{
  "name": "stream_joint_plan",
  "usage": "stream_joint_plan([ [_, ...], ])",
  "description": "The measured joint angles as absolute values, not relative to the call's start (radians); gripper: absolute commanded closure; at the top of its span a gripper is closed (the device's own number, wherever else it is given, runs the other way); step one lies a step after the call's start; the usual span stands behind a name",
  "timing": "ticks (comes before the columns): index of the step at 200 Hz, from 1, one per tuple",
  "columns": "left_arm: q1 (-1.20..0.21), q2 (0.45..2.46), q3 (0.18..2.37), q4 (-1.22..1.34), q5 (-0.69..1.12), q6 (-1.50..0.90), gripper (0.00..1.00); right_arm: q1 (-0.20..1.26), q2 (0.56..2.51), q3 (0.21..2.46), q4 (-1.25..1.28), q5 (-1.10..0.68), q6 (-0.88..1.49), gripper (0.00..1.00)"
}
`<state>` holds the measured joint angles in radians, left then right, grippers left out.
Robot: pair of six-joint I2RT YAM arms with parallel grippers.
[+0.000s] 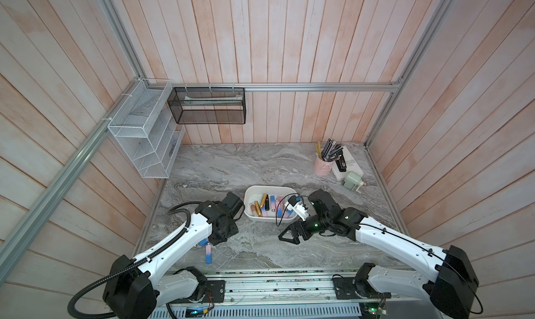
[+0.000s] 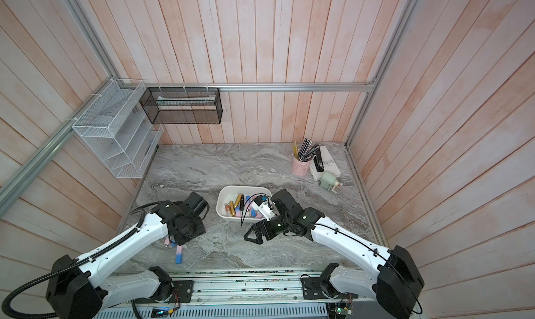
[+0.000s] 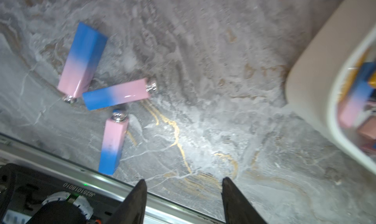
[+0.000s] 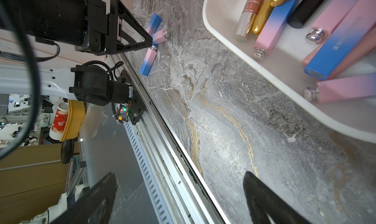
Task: Put the lipstick into the storage box
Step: Place the lipstick in the storage box, then pick up the lipstick at the center of the board.
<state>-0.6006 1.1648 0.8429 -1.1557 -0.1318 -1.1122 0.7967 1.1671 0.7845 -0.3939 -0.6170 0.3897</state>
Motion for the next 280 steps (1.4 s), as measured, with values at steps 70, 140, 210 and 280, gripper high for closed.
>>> stream_joint_plan([
  [70,-0.601,1.110,0.688,-1.231,-0.153,-1.301,0.35,0.797,1.129,0.778,-0.395,-0.654,0.374,0.02],
  [140,-0.575,1.272,0.711,-1.240,-0.215,-1.328,0.30,0.797,1.098,0.772,-0.421,-0.672,0.355,0.02],
  [210,-0.568,1.306,0.655,-1.140,-0.214,-1.321,0.30,0.754,1.063,0.772,-0.450,-0.686,0.336,0.02],
  [280,-0.525,1.338,0.628,-1.082,-0.214,-1.271,0.43,0.728,1.049,0.772,-0.480,-0.691,0.332,0.02],
])
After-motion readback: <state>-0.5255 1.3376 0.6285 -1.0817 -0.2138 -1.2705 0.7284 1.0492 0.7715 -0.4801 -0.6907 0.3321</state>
